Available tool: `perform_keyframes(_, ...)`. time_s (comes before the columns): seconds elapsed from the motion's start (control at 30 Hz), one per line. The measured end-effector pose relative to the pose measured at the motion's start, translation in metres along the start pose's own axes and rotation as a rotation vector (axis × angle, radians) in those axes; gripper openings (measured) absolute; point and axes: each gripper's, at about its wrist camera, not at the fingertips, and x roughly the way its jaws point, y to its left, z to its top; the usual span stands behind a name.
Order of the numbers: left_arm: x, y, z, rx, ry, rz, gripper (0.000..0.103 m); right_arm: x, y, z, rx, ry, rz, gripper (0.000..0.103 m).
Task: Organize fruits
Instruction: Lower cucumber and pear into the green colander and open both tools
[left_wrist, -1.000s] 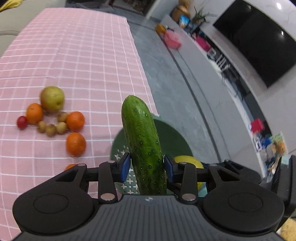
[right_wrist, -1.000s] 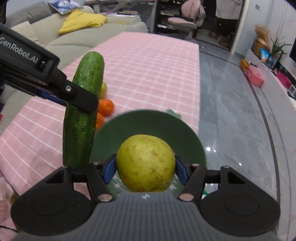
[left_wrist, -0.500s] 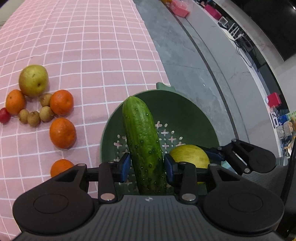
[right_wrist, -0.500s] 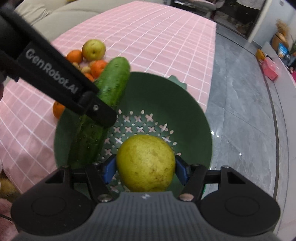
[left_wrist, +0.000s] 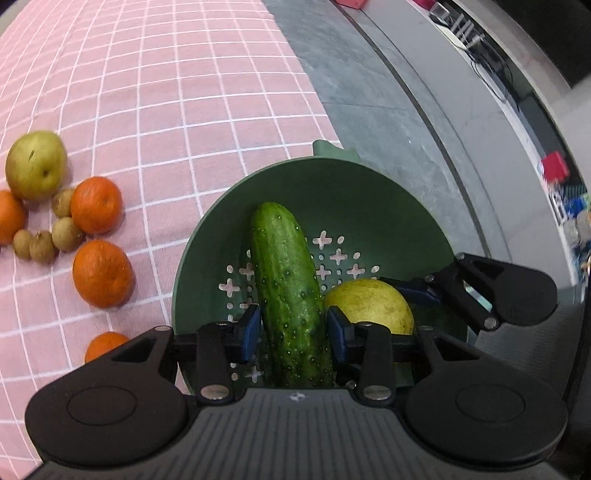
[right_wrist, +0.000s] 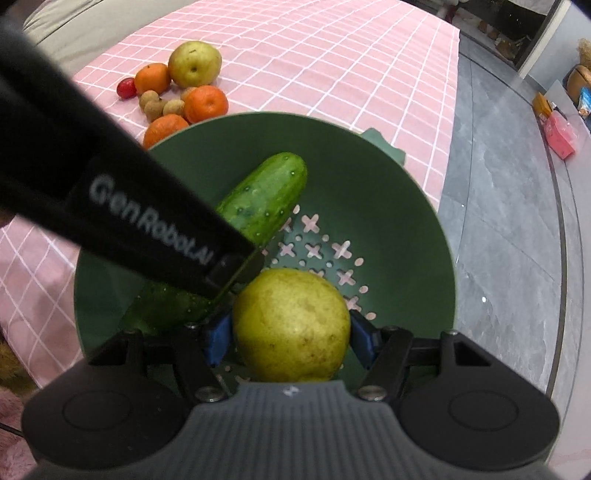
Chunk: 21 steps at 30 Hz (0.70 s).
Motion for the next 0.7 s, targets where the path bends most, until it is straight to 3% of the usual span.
perform_keyframes(0.37, 0.0, 0.001, 0.0, 0.001, -0.01, -0.006, 0.046, 0.003, -0.002, 0.004, -0.011, 0.026, 0.043, 0.061)
perform_keyframes(0.57, -0.005, 0.011, -0.002, -0.053, -0.015, -0.035, 0.049, -0.003, 0.0, 0.005, -0.031, 0.012, 0.009, 0.063)
perform_keyframes(0.7, -0.018, 0.01, -0.004, -0.054, -0.049, -0.04, 0.05, -0.008, 0.002, 0.004, -0.038, 0.0, -0.03, 0.071)
